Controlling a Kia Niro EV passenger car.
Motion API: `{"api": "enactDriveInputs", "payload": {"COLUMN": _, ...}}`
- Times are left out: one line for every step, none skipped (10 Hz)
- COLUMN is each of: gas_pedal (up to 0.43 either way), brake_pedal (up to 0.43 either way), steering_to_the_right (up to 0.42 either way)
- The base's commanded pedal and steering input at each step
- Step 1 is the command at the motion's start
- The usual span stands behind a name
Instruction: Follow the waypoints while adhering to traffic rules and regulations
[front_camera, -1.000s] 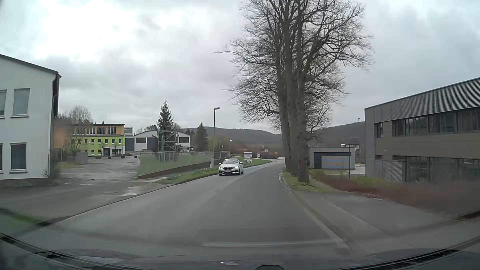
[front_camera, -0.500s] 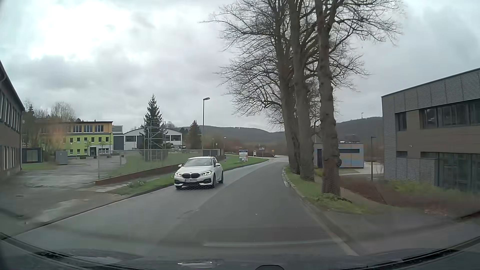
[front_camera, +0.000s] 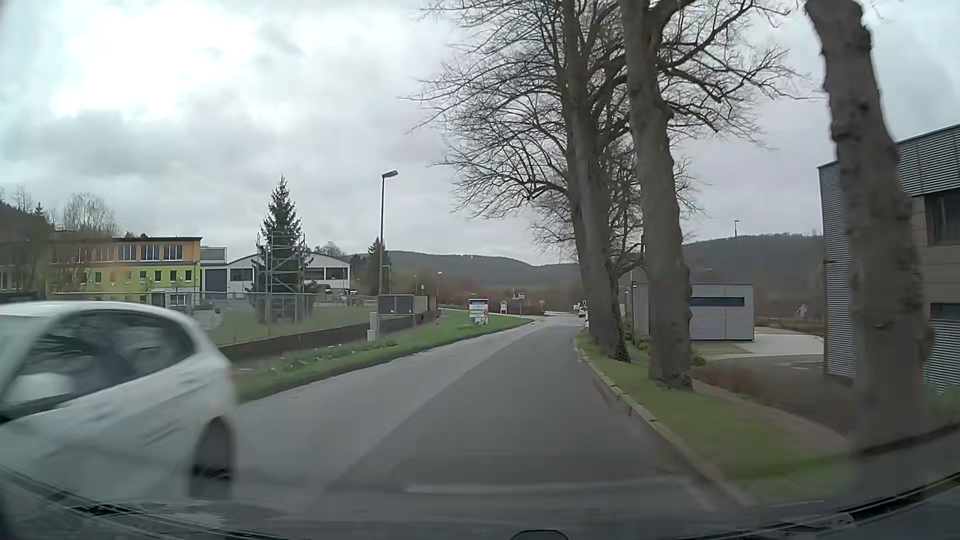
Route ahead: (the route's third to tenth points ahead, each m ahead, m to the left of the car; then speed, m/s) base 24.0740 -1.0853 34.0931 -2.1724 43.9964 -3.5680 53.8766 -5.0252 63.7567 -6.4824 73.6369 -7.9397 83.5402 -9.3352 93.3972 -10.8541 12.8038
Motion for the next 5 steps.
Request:
{"api": "enactDriveInputs", "payload": {"gas_pedal": 0.157, "brake_pedal": 0.000, "steering_to_the_right": 0.017}}
{"api": "enactDriveInputs", "payload": {"gas_pedal": 0.157, "brake_pedal": 0.000, "steering_to_the_right": 0.020}}
{"api": "enactDriveInputs", "payload": {"gas_pedal": 0.157, "brake_pedal": 0.000, "steering_to_the_right": 0.022}}
{"api": "enactDriveInputs", "payload": {"gas_pedal": 0.157, "brake_pedal": 0.000, "steering_to_the_right": 0.022}}
{"api": "enactDriveInputs", "payload": {"gas_pedal": 0.150, "brake_pedal": 0.000, "steering_to_the_right": 0.022}}
